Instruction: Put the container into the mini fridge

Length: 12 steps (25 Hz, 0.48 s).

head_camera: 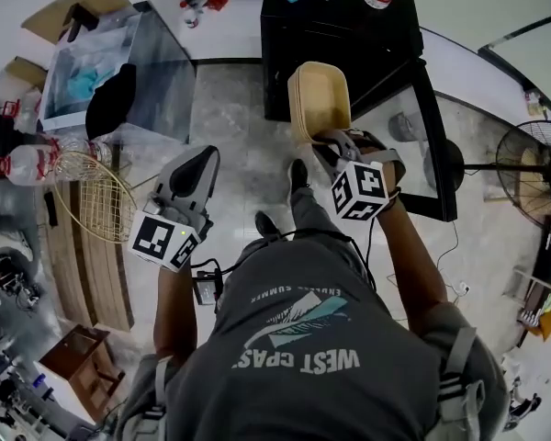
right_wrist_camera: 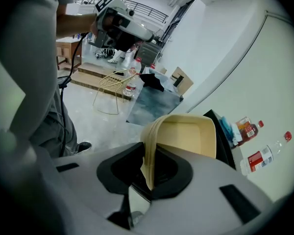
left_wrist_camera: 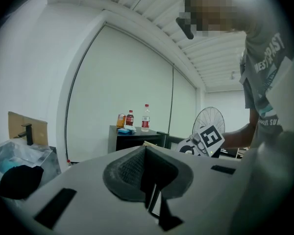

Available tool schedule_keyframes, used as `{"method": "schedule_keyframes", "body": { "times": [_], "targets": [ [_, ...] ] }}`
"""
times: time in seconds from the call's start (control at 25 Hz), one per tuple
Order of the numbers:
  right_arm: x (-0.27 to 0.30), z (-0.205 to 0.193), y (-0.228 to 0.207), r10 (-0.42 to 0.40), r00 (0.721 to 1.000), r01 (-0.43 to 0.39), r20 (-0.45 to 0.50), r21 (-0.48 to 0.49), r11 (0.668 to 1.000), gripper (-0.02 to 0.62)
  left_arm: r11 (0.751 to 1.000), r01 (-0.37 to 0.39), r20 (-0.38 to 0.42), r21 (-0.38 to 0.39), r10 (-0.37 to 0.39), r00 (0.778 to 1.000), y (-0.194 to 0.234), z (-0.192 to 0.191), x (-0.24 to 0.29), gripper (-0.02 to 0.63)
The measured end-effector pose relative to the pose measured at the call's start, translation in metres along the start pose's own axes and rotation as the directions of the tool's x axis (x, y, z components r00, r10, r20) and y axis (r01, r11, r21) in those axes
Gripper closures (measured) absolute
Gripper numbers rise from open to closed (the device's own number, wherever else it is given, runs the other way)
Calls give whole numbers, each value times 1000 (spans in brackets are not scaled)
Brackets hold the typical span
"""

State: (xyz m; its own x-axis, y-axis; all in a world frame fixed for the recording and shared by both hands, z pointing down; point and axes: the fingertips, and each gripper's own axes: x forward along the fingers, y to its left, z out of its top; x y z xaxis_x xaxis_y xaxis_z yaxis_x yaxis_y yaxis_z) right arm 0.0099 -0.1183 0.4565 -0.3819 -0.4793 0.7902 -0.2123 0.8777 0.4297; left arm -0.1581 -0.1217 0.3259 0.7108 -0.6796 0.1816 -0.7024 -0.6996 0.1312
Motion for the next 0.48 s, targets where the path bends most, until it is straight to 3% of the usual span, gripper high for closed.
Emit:
{"method": "schedule_keyframes", "body": {
  "times": [0.48],
  "targets": [
    [87, -38, -14, 49, 999, -49, -2, 28, 998, 532, 998, -63, -49, -31, 62, 997, 31, -20, 24, 592]
  ]
}}
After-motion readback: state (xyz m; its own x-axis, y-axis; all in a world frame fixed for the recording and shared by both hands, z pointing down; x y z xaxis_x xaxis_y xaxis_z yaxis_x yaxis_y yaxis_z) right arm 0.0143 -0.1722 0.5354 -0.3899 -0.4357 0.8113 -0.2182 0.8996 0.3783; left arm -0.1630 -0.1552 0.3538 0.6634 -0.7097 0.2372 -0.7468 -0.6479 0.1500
